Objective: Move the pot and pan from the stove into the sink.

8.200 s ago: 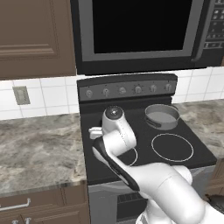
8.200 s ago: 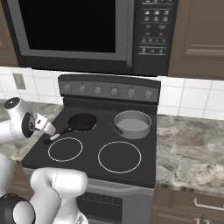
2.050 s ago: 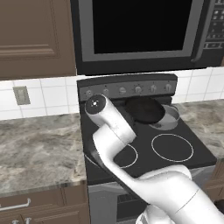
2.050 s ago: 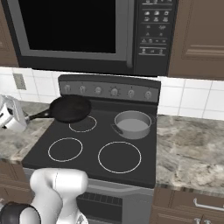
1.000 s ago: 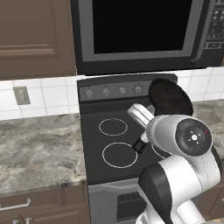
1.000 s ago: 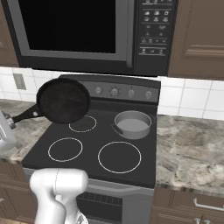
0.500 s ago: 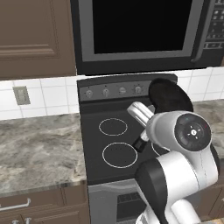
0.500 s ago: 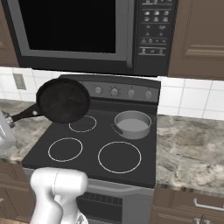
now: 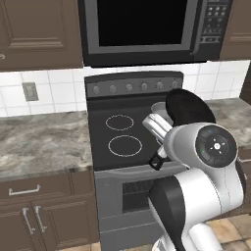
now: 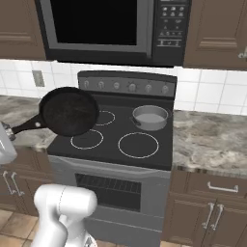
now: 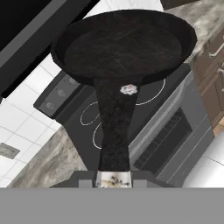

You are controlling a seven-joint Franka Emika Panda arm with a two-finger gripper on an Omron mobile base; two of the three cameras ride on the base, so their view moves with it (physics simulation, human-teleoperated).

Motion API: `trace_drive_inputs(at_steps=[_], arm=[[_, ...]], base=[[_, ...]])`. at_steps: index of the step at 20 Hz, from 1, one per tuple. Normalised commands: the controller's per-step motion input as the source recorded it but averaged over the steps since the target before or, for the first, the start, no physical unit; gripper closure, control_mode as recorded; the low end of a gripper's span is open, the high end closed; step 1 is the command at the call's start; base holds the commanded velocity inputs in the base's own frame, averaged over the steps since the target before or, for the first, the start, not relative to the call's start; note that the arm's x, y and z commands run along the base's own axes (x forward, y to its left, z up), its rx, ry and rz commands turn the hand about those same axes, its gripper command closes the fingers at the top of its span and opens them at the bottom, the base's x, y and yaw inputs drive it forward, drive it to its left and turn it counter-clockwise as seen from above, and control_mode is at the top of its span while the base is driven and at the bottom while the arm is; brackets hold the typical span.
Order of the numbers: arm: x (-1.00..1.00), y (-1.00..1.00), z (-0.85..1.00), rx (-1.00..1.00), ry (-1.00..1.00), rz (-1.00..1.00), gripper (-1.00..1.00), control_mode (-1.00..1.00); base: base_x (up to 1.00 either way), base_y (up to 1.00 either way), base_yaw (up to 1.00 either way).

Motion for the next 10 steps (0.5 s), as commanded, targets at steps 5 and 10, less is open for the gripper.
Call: trace_drive_inputs(at_steps=[5,10], arm=[[0.0,0.0,0.0,0.0,0.0,0.0,1.0,1.0],[0.0,0.0,0.0,0.0,0.0,0.0,1.0,1.0]], base=[[-0.7,-0.03,0.0],[-0.36,-0.01,0.04]])
